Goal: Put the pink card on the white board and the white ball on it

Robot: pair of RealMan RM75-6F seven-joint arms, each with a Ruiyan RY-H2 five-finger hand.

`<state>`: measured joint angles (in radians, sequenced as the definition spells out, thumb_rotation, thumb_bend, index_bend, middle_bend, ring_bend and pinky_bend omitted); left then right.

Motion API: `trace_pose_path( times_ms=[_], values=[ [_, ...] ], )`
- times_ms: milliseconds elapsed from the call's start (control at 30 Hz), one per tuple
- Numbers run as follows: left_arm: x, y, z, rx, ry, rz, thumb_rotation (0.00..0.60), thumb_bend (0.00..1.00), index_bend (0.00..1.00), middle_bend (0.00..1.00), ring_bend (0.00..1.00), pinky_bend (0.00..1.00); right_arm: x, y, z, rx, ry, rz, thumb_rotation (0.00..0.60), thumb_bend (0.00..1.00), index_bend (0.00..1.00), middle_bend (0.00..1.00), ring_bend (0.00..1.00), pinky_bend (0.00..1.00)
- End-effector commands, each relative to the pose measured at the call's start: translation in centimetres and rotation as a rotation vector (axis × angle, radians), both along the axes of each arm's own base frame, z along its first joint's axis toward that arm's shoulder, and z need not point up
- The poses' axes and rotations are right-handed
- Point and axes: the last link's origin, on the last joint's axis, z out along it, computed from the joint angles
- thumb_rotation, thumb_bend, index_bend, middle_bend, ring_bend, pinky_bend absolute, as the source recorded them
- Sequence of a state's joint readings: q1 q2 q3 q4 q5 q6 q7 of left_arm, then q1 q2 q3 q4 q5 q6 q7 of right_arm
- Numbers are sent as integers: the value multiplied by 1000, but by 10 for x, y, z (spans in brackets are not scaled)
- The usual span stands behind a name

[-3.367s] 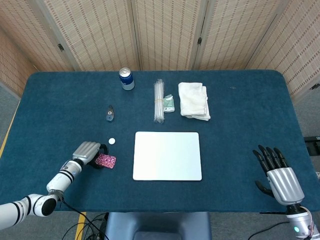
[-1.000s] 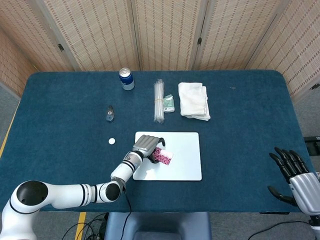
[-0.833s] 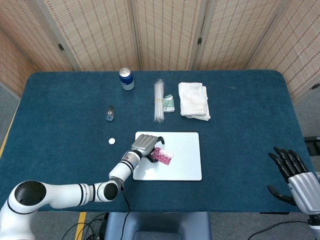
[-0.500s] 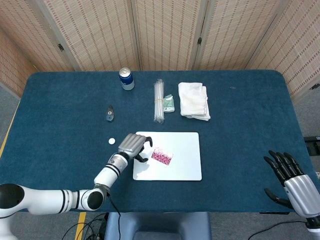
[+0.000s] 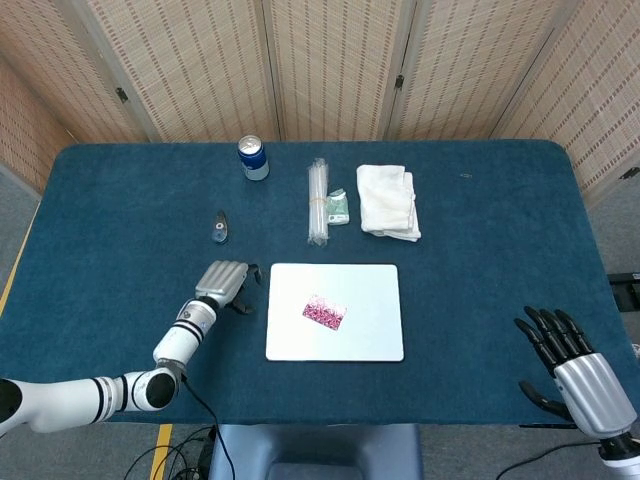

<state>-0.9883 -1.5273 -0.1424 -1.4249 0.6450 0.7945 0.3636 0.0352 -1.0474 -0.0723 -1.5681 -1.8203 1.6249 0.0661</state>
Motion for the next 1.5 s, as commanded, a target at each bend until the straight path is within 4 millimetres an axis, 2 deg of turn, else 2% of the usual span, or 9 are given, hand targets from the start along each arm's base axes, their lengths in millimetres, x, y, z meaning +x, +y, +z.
trace_pose_path(
  times_ms=[33,233,467,1267,1500],
  values=[
    [-8,14,5,7,3,16,600,320,428,1000,1000,1000,0,-2,-1,-3,7,-8,600,168,0,0,0,0],
    [-27,29,11,9,35,55,600,330,430,1000,1000,1000,0,-6,-5,-2,20,-23,600,169,0,0,0,0],
    [-42,33,15,2,41,86,600,330,440,1000,1000,1000,0,-10,-7,6,26,-28,600,168,0,0,0,0],
    [-58,34,8,-14,29,120,600,331,442,1000,1000,1000,0,-10,-9,4,36,-34,600,169,0,0,0,0],
    [-63,37,8,-16,25,128,600,330,481,1000,1000,1000,0,-11,-11,3,43,-37,600,168,0,0,0,0]
  ],
)
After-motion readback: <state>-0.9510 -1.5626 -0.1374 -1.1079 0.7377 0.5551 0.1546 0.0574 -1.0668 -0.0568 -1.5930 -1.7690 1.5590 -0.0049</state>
